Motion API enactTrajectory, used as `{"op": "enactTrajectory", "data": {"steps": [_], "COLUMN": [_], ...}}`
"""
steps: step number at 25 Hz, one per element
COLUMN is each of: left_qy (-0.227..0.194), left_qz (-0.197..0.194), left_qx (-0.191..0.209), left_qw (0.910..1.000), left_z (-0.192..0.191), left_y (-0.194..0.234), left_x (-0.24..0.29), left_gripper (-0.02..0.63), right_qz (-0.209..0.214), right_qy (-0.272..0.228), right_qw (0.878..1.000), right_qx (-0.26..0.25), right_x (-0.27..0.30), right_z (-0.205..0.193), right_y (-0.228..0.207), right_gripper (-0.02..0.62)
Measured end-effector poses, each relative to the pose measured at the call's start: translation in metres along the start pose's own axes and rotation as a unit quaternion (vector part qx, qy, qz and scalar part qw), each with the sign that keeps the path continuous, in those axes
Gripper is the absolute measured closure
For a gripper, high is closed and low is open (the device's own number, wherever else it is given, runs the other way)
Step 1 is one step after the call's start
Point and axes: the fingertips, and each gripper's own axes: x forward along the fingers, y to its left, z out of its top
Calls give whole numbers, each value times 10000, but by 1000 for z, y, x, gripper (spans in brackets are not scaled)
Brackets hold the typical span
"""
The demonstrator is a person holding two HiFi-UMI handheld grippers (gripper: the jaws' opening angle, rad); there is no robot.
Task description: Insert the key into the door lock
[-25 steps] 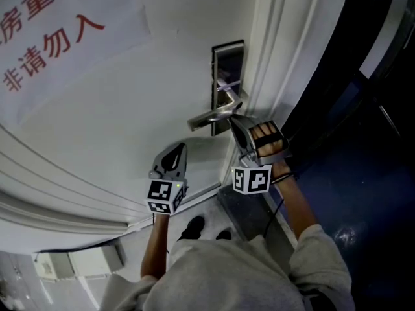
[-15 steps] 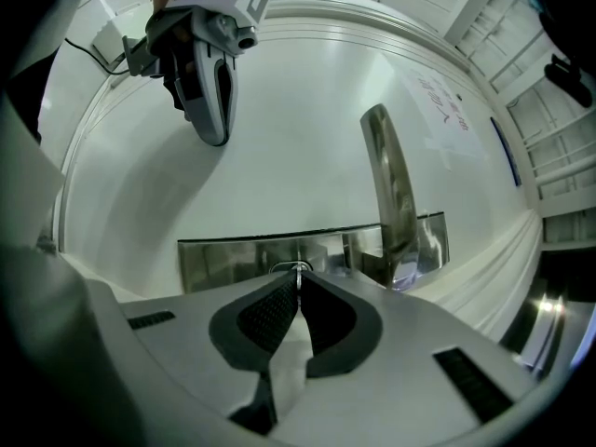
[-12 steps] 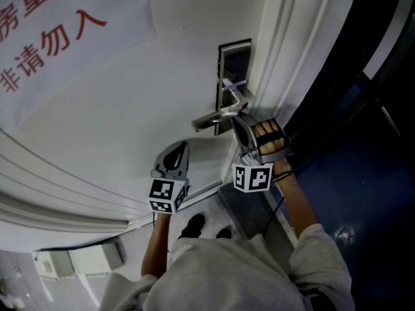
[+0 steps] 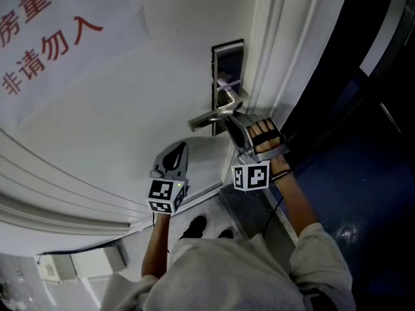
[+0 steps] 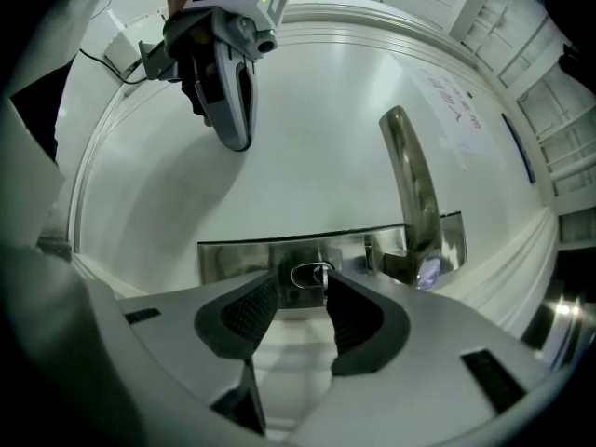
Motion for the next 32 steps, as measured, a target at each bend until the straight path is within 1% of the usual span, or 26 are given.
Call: {"op": "enactTrajectory", "data": {"steps": [2, 5, 10, 15, 19, 21, 22, 23, 25, 27, 29, 31, 32], "left_qy": [31, -16, -44, 4, 40, -13, -34, -43, -9, 115, 95, -19, -41], "left_qz": [3, -16, -72, -94, -112, -134, -146, -155, -160, -148, -157, -183, -191], "left_qx": [4, 21, 85, 61, 72, 103, 112, 115, 103, 64, 81, 132, 143], "left_qw": [10000, 10000, 9999, 9999, 9999, 9999, 9998, 9998, 9998, 9998, 9998, 9997, 9997], "left_z": [-1, 3, 6, 4, 2, 5, 6, 7, 5, 0, 1, 7, 8], "left_y": [-1, -5, -9, -9, -11, -13, -14, -15, -16, -15, -15, -17, -18], "left_x": [-1, -1, 0, 1, 2, 3, 3, 3, 2, 1, 1, 2, 2], "left_gripper": [589, 589, 589, 589, 589, 589, 589, 589, 589, 589, 589, 589, 589], "right_qz": [29, 42, -224, -285, -247, -255, -249, -227, -145, -107, -112, -96, -79], "right_qy": [5, 23, -54, 55, 169, 179, 177, 177, 177, 190, 221, 231, 222], "right_qw": [10000, 10000, 9996, 9992, 9990, 9988, 9988, 9988, 9986, 9983, 9976, 9956, 9936], "right_qx": [-25, -28, 137, 263, 342, 372, 377, 394, 473, 539, 644, 901, 1107], "right_x": [0, -1, -17, -30, -36, -39, -41, -42, -43, -43, -44, -46, -47], "right_z": [0, 0, 1, -9, -17, -18, -18, -18, -17, -17, -18, -19, -19], "right_y": [1, 0, -7, -5, 2, 5, 7, 8, 11, 12, 12, 11, 10], "right_gripper": [423, 423, 433, 446, 475, 521, 556, 565, 572, 572, 572, 572, 572]}}
